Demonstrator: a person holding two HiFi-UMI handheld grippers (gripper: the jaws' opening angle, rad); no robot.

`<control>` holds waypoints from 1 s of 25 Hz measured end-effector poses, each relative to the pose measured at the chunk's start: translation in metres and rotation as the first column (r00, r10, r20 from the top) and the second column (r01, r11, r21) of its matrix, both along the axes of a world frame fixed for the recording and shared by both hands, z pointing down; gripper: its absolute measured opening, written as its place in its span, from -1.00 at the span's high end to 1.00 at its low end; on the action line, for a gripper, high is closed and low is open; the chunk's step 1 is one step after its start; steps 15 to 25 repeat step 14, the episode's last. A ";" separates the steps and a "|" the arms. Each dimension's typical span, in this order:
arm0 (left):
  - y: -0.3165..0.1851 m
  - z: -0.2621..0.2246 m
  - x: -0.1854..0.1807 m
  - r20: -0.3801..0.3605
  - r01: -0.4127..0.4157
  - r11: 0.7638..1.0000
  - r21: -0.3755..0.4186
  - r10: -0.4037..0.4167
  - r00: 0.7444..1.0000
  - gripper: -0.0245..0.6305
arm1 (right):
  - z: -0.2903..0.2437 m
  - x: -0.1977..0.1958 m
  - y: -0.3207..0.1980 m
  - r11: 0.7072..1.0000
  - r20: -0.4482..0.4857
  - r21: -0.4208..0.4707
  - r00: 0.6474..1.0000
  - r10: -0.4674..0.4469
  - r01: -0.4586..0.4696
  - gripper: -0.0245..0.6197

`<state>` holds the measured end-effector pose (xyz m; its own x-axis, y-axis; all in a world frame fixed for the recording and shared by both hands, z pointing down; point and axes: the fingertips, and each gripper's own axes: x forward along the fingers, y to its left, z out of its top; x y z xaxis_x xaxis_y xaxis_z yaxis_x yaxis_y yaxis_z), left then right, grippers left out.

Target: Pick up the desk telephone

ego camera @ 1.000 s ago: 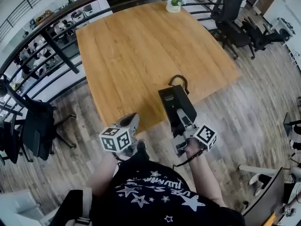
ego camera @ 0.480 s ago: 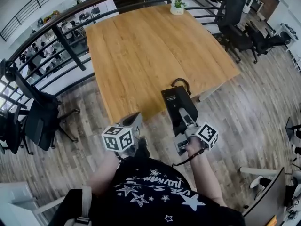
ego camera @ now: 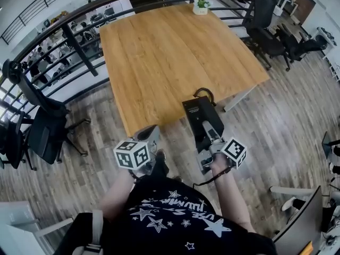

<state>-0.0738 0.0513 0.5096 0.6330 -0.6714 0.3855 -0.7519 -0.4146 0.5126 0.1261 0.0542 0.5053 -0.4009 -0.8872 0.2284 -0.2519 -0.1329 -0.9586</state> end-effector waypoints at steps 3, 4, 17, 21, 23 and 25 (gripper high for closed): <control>0.011 0.004 0.002 -0.003 0.004 1.000 0.004 -0.004 1.000 0.92 | 0.006 0.002 0.014 1.000 -0.003 -0.013 1.000 0.000 0.000 0.27; 0.014 0.005 0.004 -0.003 0.005 1.000 0.004 -0.005 1.000 0.92 | 0.006 0.003 0.016 1.000 -0.006 -0.005 1.000 -0.007 0.007 0.27; 0.035 0.019 -0.007 -0.003 0.025 1.000 0.008 -0.025 1.000 0.92 | 0.017 -0.007 0.034 0.999 -0.010 0.026 1.000 -0.027 0.027 0.27; 0.035 0.019 -0.007 -0.003 0.025 1.000 0.008 -0.025 1.000 0.92 | 0.017 -0.007 0.034 0.999 -0.010 0.026 1.000 -0.027 0.027 0.27; 0.035 0.019 -0.007 -0.003 0.025 1.000 0.008 -0.025 1.000 0.92 | 0.017 -0.007 0.034 0.999 -0.010 0.026 1.000 -0.027 0.027 0.27; 0.035 0.019 -0.007 -0.003 0.025 1.000 0.008 -0.025 1.000 0.92 | 0.017 -0.007 0.034 0.999 -0.010 0.026 1.000 -0.027 0.027 0.27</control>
